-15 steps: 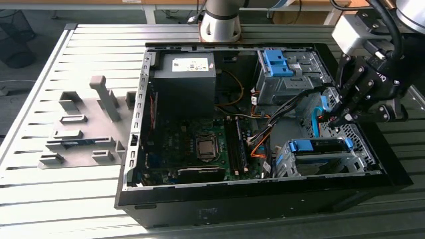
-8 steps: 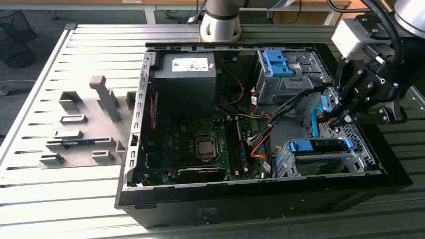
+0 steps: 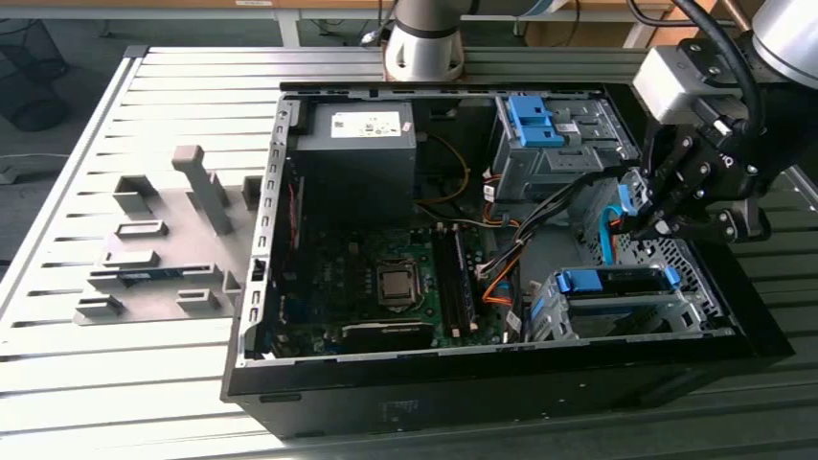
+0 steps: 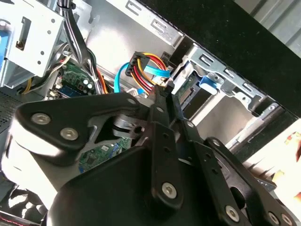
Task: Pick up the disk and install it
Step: 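Insert the first disk wire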
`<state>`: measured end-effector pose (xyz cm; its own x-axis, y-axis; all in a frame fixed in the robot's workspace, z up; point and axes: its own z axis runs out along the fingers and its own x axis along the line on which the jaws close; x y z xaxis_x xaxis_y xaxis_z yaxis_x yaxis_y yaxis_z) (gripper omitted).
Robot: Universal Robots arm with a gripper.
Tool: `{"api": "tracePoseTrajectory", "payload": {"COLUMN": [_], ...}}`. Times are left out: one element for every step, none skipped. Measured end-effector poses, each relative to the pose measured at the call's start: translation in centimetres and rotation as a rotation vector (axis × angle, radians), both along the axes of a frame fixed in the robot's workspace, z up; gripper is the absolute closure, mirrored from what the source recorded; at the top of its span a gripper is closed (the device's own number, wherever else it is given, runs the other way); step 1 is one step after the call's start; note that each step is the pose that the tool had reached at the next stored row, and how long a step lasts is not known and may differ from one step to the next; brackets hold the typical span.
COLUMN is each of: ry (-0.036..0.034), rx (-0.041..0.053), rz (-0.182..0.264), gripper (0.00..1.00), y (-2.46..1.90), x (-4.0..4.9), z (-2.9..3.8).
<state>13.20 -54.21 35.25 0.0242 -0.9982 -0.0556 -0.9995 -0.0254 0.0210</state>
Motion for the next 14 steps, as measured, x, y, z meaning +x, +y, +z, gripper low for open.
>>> {"api": "tracePoseTrajectory", "payload": {"ry": [0.0, 0.0, 0.0, 0.0, 0.0, 0.0, -0.0003, -0.0006, -0.0015, -0.003, -0.0053, -0.006, -0.0054, -0.0049], "rx": [0.0006, 0.0006, 0.0001, -0.0038, -0.0133, -0.0299, -0.0478, -0.0656, -0.0821, -0.0919, -0.095, -0.0951, -0.0952, -0.0947], "rz": [0.0, 0.0, 0.0, 0.0, 0.0, 0.0, 0.0, 0.0, 0.0, 0.0, -0.006, -0.017, -0.031, -0.044], "gripper": [0.83, 0.84, 0.84, 0.84, 0.84, 0.84, 0.84, 0.84, 0.84, 0.84, 0.84, 0.84, 0.84, 0.84], "y": [0.0, 0.0, 0.0, 0.0, 0.0, -0.01, -0.01, -0.03, -0.03, -0.04, -0.04, -0.04, -0.04, -0.04], "x": [0.0, 0.0, 0.0, 0.0, 0.0, 0.0, 0.0, 0.01, 0.01, 0.0, 0.0, 0.0, 0.0, -0.01], "z": [-0.01, -0.01, -0.01, -0.01, -0.01, -0.02, -0.02, -0.01, -0.03, -0.07, -0.17, -0.28, -0.34, -0.41]}}
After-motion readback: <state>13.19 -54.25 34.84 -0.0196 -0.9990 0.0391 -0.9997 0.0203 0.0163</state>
